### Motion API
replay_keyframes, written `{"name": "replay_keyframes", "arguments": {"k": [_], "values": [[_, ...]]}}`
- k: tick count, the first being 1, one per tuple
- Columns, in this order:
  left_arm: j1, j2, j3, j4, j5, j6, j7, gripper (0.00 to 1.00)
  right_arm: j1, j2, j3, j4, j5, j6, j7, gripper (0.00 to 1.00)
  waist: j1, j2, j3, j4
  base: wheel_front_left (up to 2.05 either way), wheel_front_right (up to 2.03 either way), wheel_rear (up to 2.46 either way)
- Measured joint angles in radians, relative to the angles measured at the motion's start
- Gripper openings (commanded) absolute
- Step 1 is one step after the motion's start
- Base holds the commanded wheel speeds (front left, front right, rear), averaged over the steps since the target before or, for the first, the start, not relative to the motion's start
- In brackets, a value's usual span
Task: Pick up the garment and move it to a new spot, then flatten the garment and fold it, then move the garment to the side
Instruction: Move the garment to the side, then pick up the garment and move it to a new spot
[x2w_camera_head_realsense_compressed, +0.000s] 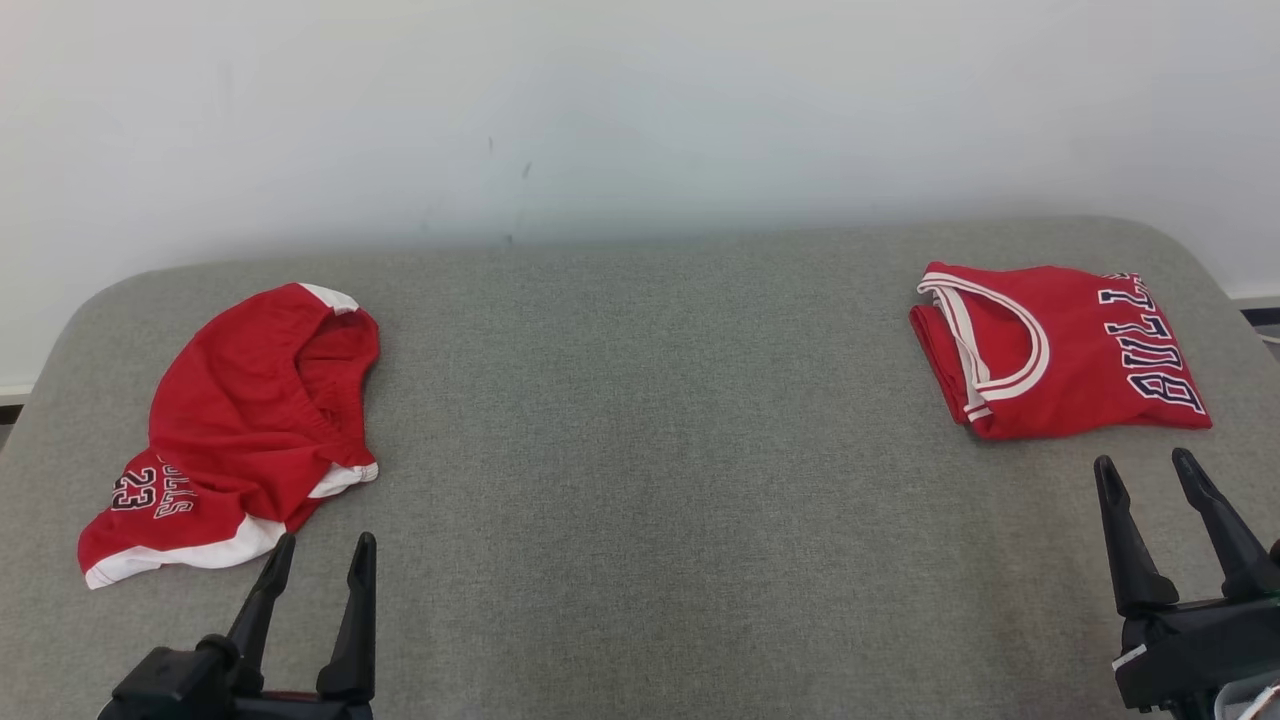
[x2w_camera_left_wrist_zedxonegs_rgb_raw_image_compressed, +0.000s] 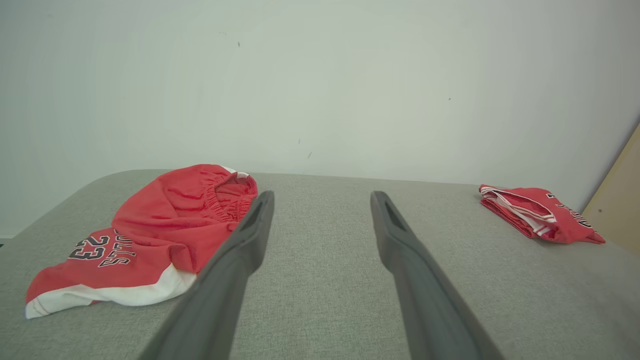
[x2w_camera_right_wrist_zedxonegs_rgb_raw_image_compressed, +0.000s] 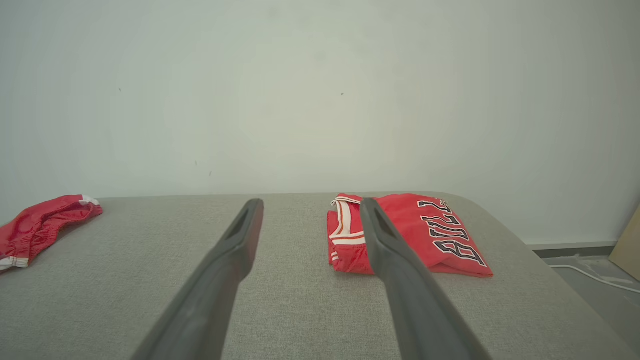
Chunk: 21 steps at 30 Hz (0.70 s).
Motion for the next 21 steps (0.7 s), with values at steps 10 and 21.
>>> {"name": "replay_keyframes", "arguments": {"k": [10, 21], "values": [[0.000, -0.024, 0.006, -0.014, 0.012, 0.000, 0.000, 1.00, 0.044, 0.061, -0.073, -0.057, -0.107, 0.000, 0.000, 1.00, 0.0000, 0.0000, 0.001, 0.009, 0.00, 0.00, 0.00], [0.000, -0.036, 0.010, -0.015, 0.038, 0.000, 0.000, 1.00, 0.080, 0.096, -0.119, -0.089, -0.171, 0.000, 0.000, 1.00, 0.0000, 0.0001, 0.001, 0.021, 0.00, 0.00, 0.00]]}}
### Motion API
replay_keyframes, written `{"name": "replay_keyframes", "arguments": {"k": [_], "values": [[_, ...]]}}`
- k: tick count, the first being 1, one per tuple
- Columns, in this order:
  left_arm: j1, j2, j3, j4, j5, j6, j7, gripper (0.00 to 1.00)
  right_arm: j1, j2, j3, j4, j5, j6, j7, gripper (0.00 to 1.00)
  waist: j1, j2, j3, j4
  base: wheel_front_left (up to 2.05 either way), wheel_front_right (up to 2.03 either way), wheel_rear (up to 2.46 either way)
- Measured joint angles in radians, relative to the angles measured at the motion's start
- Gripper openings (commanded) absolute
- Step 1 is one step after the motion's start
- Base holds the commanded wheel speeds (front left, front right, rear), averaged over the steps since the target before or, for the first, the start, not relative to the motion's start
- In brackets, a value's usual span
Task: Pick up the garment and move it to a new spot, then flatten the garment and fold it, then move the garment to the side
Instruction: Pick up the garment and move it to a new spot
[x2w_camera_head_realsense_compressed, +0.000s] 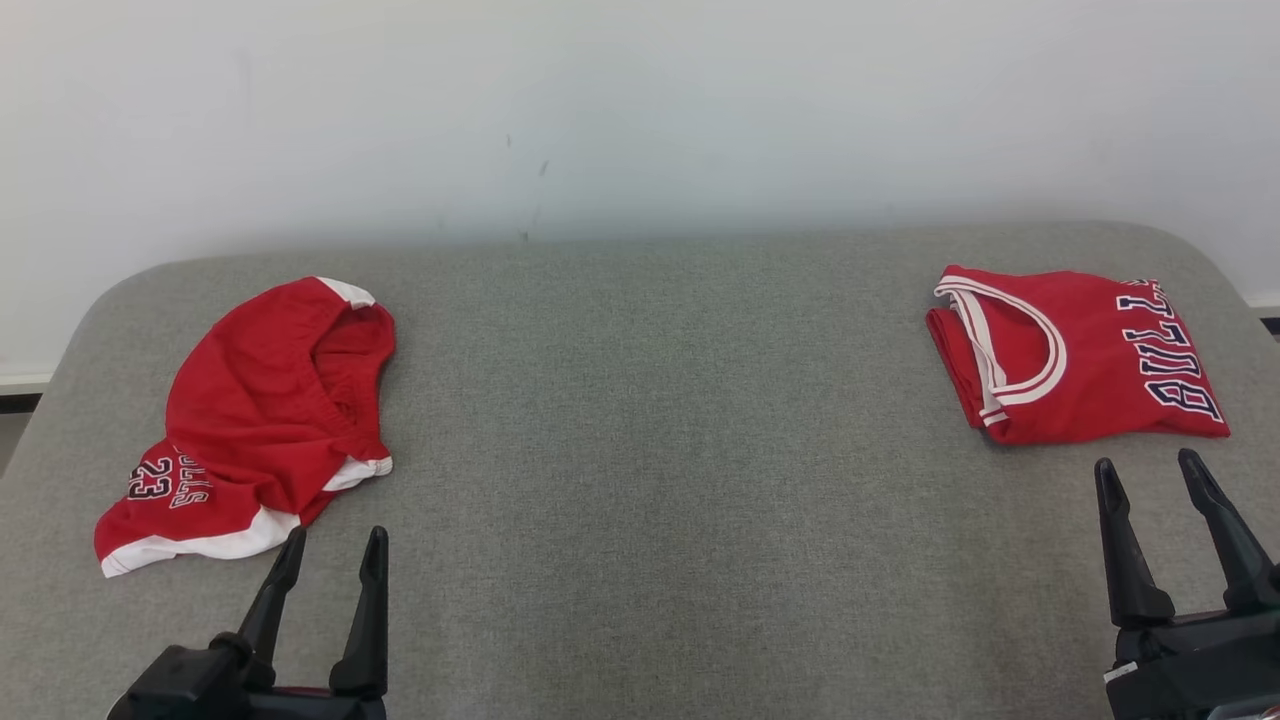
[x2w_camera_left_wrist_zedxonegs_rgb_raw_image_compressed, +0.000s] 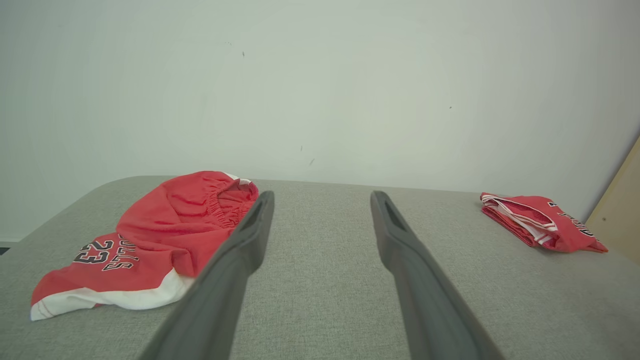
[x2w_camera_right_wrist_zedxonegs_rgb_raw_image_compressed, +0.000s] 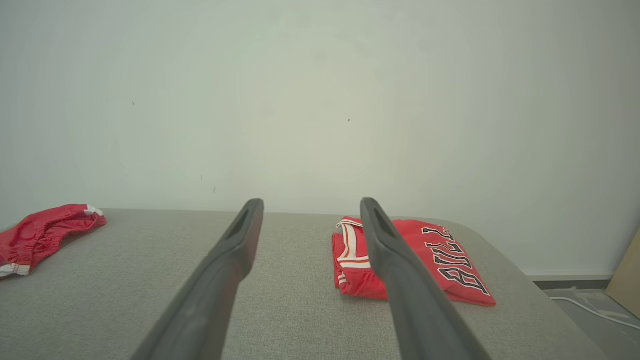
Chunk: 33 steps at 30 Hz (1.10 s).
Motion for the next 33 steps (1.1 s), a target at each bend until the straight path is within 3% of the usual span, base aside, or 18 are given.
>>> {"name": "replay_keyframes", "arguments": {"k": [16, 33], "values": [[-0.006, -0.015, 0.000, 0.005, 0.012, -0.010, 0.000, 1.00, 0.005, 0.035, 0.001, -0.024, -0.030, 0.004, 0.000, 1.00, 0.0001, 0.0000, 0.014, 0.030, 0.00, 0.00, 0.00], [-0.046, -0.032, -0.001, 0.045, 0.026, -0.018, -0.003, 1.00, -0.051, 0.086, 0.051, 0.019, -0.031, 0.103, 0.000, 1.00, 0.0001, 0.0000, 0.035, 0.183, 0.00, 0.00, 0.00]]}}
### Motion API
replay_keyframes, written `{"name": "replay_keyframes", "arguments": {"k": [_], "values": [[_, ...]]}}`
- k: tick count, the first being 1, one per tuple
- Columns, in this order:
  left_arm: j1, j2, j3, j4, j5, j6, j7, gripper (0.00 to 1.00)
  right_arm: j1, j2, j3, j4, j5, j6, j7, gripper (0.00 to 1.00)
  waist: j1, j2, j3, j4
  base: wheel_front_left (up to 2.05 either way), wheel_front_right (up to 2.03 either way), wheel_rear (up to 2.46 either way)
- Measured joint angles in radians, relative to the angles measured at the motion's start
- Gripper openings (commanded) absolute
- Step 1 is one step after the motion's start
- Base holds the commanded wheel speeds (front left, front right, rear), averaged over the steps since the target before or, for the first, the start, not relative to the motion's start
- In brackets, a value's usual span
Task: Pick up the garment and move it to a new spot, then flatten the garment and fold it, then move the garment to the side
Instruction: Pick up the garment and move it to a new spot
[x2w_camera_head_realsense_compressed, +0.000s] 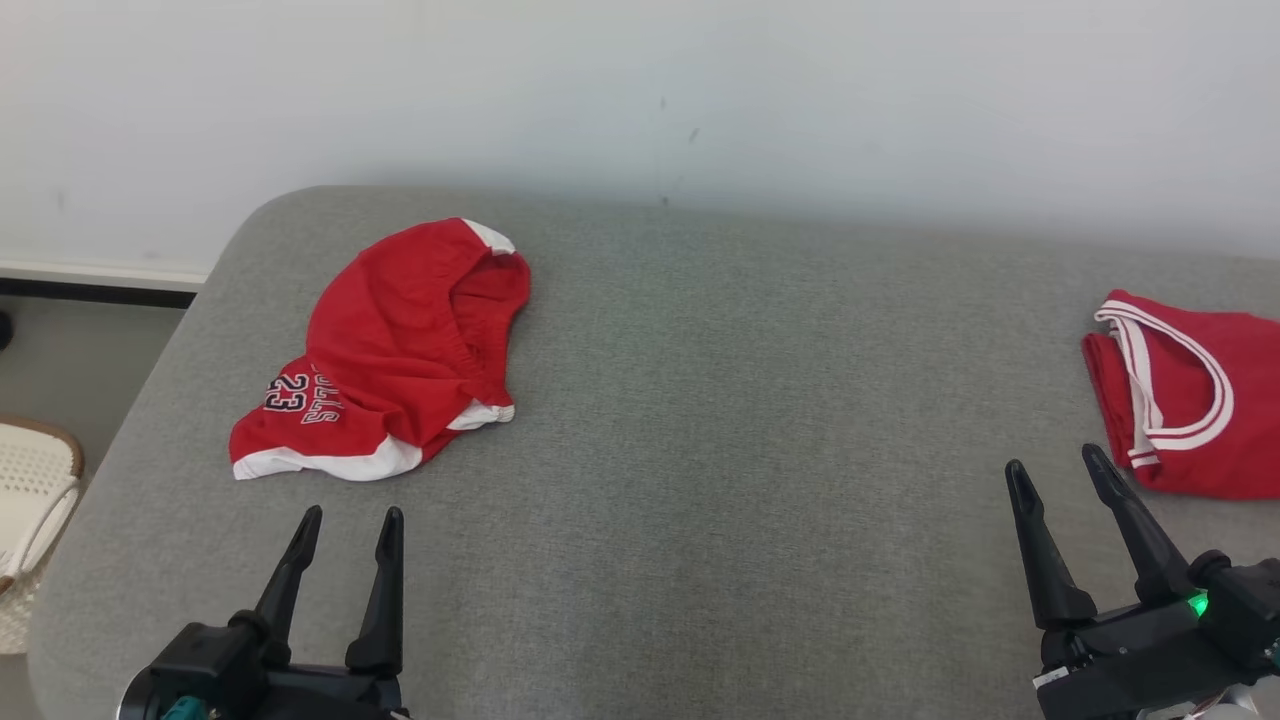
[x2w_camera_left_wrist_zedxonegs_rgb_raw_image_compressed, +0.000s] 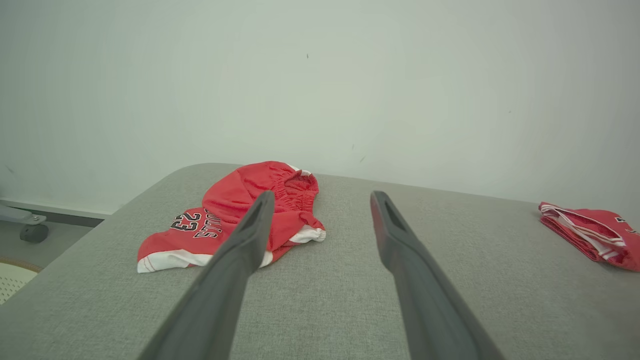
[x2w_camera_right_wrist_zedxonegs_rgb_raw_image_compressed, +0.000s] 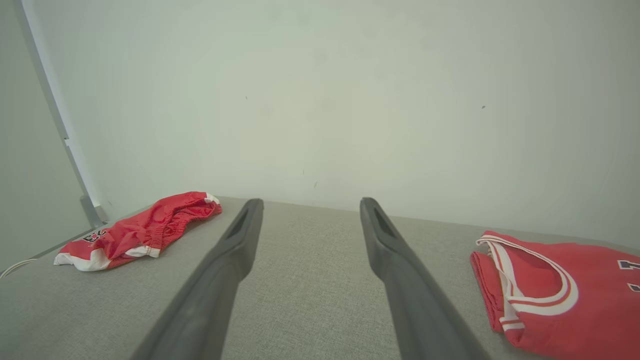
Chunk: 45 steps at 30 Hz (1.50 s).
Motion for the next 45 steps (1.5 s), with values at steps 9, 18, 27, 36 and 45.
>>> {"name": "replay_keyframes", "arguments": {"k": [9, 18, 27, 36, 45], "values": [[0.001, 0.015, 0.034, 0.007, 0.000, 0.000, 0.000, 1.00, -0.035, 0.041, 0.030, 0.021, 0.000, 0.024, 0.000, 1.00, 0.0000, 0.0000, 0.009, 0.075, 0.00, 0.00, 0.00], [0.001, 0.025, 0.065, 0.001, 0.000, 0.000, 0.000, 1.00, -0.081, 0.065, 0.046, 0.046, -0.018, 0.050, -0.007, 1.00, 0.0000, 0.0001, 0.045, 0.097, 0.00, 0.00, 0.00], [-0.125, 0.040, 0.042, 0.017, 0.001, -0.042, 0.015, 1.00, -0.084, 0.069, 0.027, 0.048, -0.027, 0.057, -0.007, 1.00, 0.0000, 0.0001, 0.079, 0.097, 0.00, 0.00, 0.00], [-0.398, 0.046, 0.045, 0.127, -0.046, -0.125, 0.113, 1.00, -0.138, 0.067, 0.026, 0.017, -0.047, 0.067, -0.007, 1.00, 0.0001, 0.0001, 0.147, 0.119, 0.00, 0.00, 0.00], [-0.784, 0.042, 0.065, 0.466, -0.169, -0.195, 0.292, 1.00, -0.313, 0.049, 0.031, -0.011, -0.097, 0.087, -0.007, 1.00, 0.0002, 0.0002, 0.310, 0.138, 0.00, 0.00, 0.00]]}}
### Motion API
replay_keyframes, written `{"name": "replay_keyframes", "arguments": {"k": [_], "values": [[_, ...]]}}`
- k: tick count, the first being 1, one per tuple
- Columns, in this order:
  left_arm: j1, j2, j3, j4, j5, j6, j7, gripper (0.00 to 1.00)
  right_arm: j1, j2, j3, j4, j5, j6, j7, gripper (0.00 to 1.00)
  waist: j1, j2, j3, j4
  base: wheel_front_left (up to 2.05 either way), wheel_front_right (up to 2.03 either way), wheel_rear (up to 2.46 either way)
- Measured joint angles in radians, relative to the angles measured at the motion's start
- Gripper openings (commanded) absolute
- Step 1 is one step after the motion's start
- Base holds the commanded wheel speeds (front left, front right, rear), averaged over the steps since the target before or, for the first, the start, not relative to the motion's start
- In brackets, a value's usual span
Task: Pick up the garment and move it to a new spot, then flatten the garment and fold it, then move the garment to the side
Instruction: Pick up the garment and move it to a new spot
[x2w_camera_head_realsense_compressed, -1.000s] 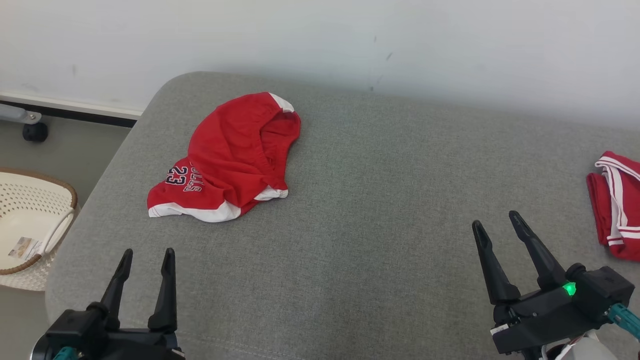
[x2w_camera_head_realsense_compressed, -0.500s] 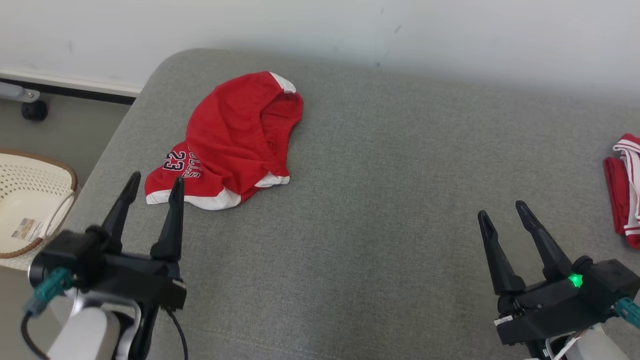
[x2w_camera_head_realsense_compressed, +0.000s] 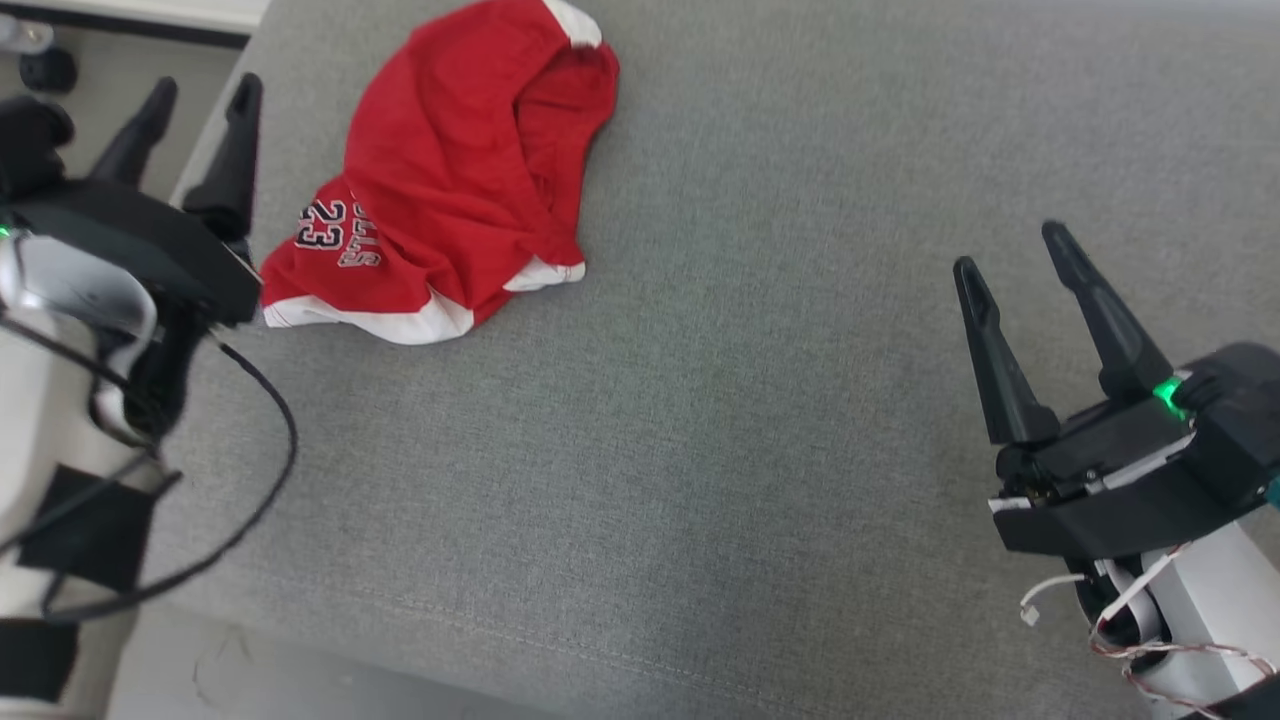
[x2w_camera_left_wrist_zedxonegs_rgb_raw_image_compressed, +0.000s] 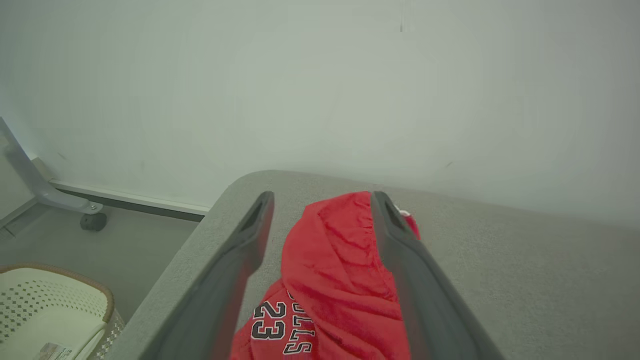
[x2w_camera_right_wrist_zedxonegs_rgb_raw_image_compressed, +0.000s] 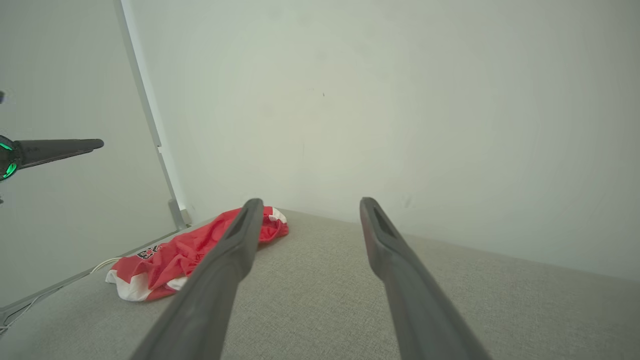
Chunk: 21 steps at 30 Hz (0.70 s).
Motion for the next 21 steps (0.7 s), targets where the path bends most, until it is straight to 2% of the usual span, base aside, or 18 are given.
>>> {"name": "replay_keyframes", "arguments": {"k": [7, 12, 21], "values": [[-0.143, 0.029, 0.033, 0.158, -0.099, -0.013, 0.129, 1.00, -0.083, 0.002, 0.022, -0.001, -0.020, 0.014, 0.000, 1.00, 0.0000, 0.0000, 0.109, -0.005, 0.00, 0.00, 0.00], [-0.188, 0.052, 0.030, 0.249, -0.109, -0.016, 0.211, 1.00, -0.123, 0.003, 0.033, 0.010, -0.036, 0.016, 0.000, 1.00, 0.0000, 0.0000, 0.170, -0.024, 0.00, 0.00, 0.00], [-0.237, 0.025, 0.031, 0.386, -0.171, -0.016, 0.341, 1.00, -0.146, 0.001, 0.024, 0.043, -0.043, 0.024, 0.000, 1.00, -0.0002, 0.0001, 0.228, -0.076, 0.00, 0.00, 0.00]]}}
